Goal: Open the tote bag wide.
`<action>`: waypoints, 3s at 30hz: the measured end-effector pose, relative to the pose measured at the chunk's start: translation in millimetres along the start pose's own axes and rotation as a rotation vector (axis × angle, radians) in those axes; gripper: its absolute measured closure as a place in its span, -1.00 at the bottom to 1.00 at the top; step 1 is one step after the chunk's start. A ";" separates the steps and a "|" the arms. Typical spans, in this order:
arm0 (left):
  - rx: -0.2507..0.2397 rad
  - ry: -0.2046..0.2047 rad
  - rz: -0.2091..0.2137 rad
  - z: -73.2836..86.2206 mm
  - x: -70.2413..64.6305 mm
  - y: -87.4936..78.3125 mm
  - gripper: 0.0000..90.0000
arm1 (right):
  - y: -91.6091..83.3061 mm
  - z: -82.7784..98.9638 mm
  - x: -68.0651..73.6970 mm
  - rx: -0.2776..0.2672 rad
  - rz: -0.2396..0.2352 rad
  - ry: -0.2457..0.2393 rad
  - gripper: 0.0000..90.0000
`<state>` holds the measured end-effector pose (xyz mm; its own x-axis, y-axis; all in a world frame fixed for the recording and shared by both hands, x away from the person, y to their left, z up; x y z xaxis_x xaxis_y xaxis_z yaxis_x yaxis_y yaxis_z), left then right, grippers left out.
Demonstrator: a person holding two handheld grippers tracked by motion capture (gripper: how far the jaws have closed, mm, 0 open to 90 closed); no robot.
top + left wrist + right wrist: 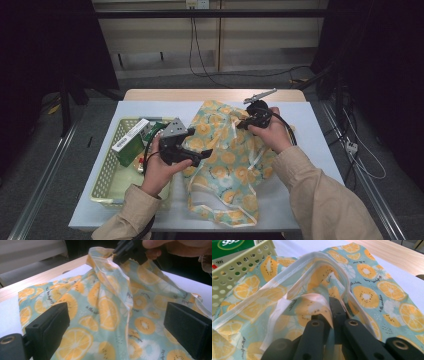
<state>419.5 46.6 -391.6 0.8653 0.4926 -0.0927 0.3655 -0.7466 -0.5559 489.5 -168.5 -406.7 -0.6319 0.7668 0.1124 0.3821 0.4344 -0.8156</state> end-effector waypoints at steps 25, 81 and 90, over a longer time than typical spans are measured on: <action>0.107 -0.070 -0.118 70.4 67.5 -73.1 -0.88 | 0.0 9.2 -3.2 -0.002 0.002 0.000 0.98; 0.421 -0.076 -0.254 122.3 93.6 -44.1 -0.72 | 6.7 20.4 -0.9 0.011 -0.026 -0.011 0.98; 0.451 -0.019 -0.231 125.9 90.7 -41.4 -0.80 | 10.5 21.2 0.1 0.017 -0.030 -0.018 0.97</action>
<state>439.6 178.4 -481.0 0.7712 0.6335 0.0624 0.3588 -0.3516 -0.8647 479.1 -173.8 -427.3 -0.6550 0.7448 0.1270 0.3510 0.4488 -0.8218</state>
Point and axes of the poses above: each handheld gripper's, and its own axes: y roughly forward along the jaws, z roughly out of its underside, x roughly to its left, the point moved 6 cm from there along y, roughly forward along the jaws, and after that the axes turned 9 degrees about x, right-handed, at the moved point
